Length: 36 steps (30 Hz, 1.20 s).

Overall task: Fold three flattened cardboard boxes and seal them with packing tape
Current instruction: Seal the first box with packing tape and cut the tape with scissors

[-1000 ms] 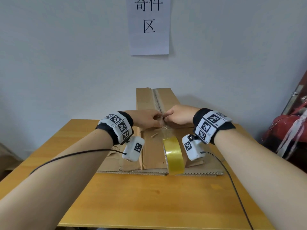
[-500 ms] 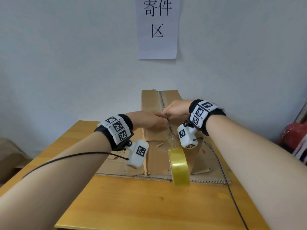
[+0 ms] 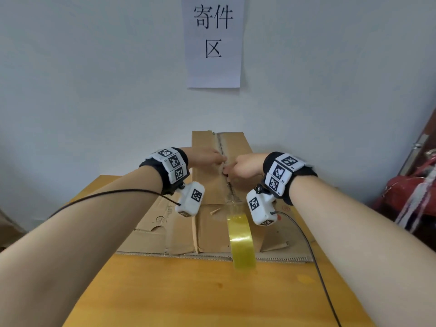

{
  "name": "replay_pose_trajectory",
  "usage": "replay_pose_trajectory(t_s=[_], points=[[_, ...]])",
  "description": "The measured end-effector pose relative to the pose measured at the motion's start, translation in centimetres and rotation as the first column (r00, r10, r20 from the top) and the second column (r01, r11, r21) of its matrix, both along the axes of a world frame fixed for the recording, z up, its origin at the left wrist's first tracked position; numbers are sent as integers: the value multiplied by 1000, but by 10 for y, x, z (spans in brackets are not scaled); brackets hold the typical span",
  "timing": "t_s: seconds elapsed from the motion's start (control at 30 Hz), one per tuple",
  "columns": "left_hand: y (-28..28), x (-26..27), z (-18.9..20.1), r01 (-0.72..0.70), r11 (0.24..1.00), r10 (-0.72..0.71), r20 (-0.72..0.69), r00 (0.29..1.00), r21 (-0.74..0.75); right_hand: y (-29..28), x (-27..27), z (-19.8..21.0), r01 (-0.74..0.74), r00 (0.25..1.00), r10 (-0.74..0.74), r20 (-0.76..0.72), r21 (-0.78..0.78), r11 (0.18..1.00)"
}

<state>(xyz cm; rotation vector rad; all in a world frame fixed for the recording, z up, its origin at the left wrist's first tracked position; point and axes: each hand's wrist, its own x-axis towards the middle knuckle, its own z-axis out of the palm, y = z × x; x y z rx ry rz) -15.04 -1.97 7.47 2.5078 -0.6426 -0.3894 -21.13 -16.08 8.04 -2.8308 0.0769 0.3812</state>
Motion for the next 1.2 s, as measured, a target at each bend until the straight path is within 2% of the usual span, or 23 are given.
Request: replay_pose_trajectory(t_s=[0.07,0.17,0.33,0.5,0.63,0.73,0.83,0.97,1.2], points=[[-3,10,4,-14,1000,14,11,1000,21,0,-5,0,15,1000,-15,2,40,999],[-6,28,10,-37,998,35,29,999,52,-1,-12,3,6,1000,-6,16,8,1000],[-6,56,18,-136,991,136,184,974,-13,-3,-17,4,-47,999,47,-18,2,999],[-1,80,20,-194,981,189,162,969,16,-4,-17,2,-87,995,89,-48,43,995],[5,99,25,-262,965,258,160,953,7,-3,-19,3,-104,993,105,-55,20,994],[5,115,23,-281,958,266,191,945,59,-2,-20,5,-99,993,100,-55,28,995],[-2,118,19,-295,949,256,276,926,109,-4,-23,6,-114,992,115,-60,9,993],[-11,99,23,-296,951,249,348,904,87,-4,-27,8,-162,984,154,-89,-82,983],[-6,83,40,-217,976,216,287,933,-30,0,-26,18,-197,978,180,-101,-198,960]])
